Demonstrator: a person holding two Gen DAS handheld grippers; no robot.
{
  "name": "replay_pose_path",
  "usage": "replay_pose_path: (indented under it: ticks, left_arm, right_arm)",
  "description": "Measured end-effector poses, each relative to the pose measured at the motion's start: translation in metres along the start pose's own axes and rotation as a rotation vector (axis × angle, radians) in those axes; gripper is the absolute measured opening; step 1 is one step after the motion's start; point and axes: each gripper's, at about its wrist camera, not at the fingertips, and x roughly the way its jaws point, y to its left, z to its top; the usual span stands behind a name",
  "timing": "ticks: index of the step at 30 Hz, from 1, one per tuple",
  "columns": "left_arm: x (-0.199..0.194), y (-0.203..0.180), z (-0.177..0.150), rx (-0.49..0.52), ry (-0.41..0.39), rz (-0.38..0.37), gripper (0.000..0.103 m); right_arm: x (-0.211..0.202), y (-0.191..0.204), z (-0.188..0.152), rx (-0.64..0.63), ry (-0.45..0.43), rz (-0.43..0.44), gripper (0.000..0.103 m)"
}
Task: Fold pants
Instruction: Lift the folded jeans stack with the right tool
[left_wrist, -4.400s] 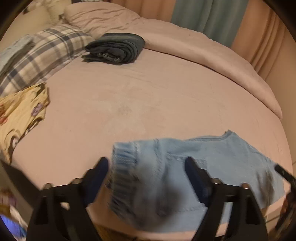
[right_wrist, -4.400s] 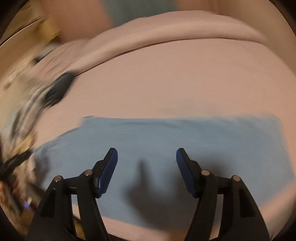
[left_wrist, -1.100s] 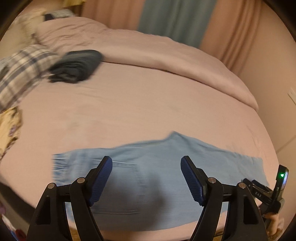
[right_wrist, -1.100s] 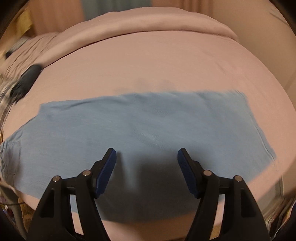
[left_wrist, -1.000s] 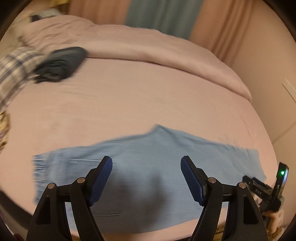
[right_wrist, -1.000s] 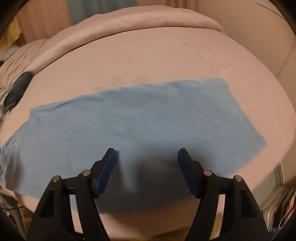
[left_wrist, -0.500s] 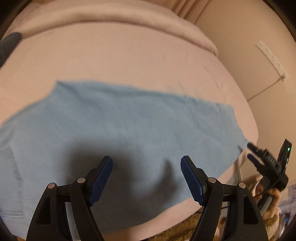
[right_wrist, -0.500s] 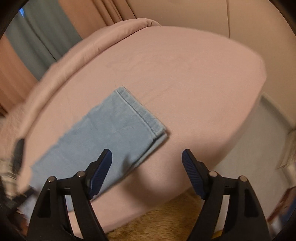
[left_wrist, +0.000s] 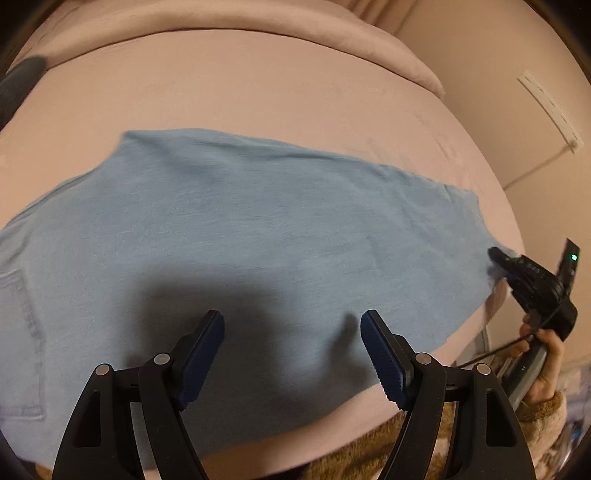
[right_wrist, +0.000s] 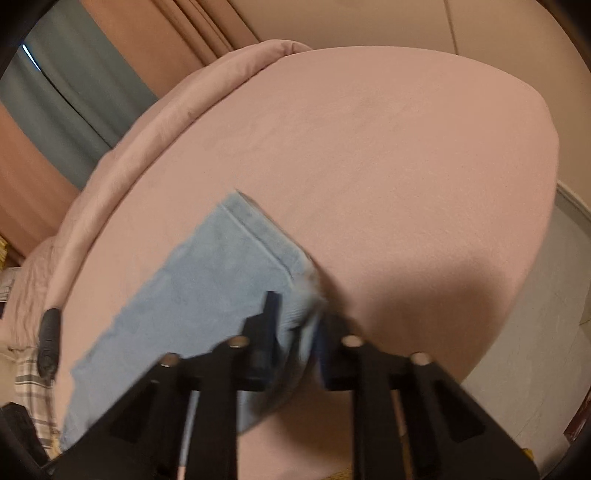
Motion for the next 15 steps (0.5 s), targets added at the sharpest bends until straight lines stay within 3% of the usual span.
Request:
replay_pose_path:
  ticks: [3, 5, 9, 11, 15]
  left_arm:
    - [-0.024, 0.017, 0.000, -0.053, -0.054, -0.033, 0.076]
    - [-0.043, 0.032, 0.002, -0.096, -0.105, -0.045, 0.076]
    - [-0.077, 0.064, 0.002, -0.180, -0.195, -0.035, 0.076]
    - [-0.085, 0.077, -0.001, -0.210, -0.216, -0.036, 0.076]
    - [-0.091, 0.104, -0.011, -0.294, -0.219, -0.006, 0.076]
  right_arm:
    - [-0.029, 0.033, 0.008, -0.109, -0.080, 0.028, 0.015]
    - [-0.052, 0.077, 0.009, -0.218, -0.134, 0.080, 0.015]
    - [-0.084, 0.160, -0.009, -0.418, -0.182, 0.240, 0.015]
    - [-0.091, 0.204, -0.031, -0.526, -0.174, 0.335, 0.015]
    - [-0.064, 0.278, -0.090, -0.698, -0.024, 0.489, 0.015]
